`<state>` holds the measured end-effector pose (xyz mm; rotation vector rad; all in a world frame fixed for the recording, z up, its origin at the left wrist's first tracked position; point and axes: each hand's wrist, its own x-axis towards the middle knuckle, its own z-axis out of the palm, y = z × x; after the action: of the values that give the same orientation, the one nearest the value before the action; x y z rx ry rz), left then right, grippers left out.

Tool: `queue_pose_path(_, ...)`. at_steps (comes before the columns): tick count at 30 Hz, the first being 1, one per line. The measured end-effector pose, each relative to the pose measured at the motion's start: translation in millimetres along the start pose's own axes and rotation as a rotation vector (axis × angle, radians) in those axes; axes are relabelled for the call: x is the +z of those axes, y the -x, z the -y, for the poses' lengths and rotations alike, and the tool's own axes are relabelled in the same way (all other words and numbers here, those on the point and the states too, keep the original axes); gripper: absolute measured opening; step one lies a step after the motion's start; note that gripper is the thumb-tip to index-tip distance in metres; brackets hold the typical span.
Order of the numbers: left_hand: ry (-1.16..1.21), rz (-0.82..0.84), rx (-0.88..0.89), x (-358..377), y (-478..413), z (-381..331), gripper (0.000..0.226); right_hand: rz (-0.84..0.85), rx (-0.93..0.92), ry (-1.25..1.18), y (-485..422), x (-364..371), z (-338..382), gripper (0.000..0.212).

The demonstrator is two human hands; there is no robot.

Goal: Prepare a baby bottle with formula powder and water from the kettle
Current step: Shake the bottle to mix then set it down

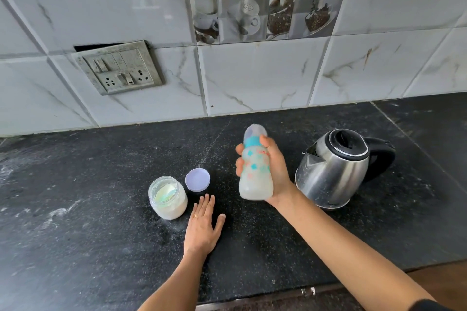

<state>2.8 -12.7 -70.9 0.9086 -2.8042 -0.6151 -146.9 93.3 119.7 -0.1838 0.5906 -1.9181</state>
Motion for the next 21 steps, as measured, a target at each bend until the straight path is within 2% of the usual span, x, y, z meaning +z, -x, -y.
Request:
queue_pose_path(2,0.003,-0.008,0.008,0,0,1,0.085,0.027,0.027,0.066,5,0,-6,0.065)
queue_pose_path(4,0.013,-0.012,0.014,0,0,1,0.093,-0.002,-0.006,0.022,-1,1,0,0.064)
queue_pose_path(7,0.006,-0.005,0.003,-1,0,-1,0.083,-0.074,-0.056,-0.067,-3,3,8,0.047)
queue_pose_path(10,-0.005,0.004,0.001,-3,0,-2,0.075,-0.002,-0.006,0.029,4,-1,-7,0.061)
queue_pose_path(12,-0.01,0.002,0.001,-4,0,-3,0.068,-0.019,-0.014,0.029,3,1,-8,0.064)
queue_pose_path(16,0.008,-0.008,0.005,-5,2,-5,0.065,-0.18,-0.06,-0.135,-6,4,4,0.036)
queue_pose_path(19,0.01,0.002,0.003,-6,2,-4,0.066,-0.075,-0.015,0.019,-1,5,-11,0.055)
queue_pose_path(21,0.01,0.0,0.002,-6,1,-4,0.066,-0.04,-0.032,0.028,-2,9,-11,0.061)
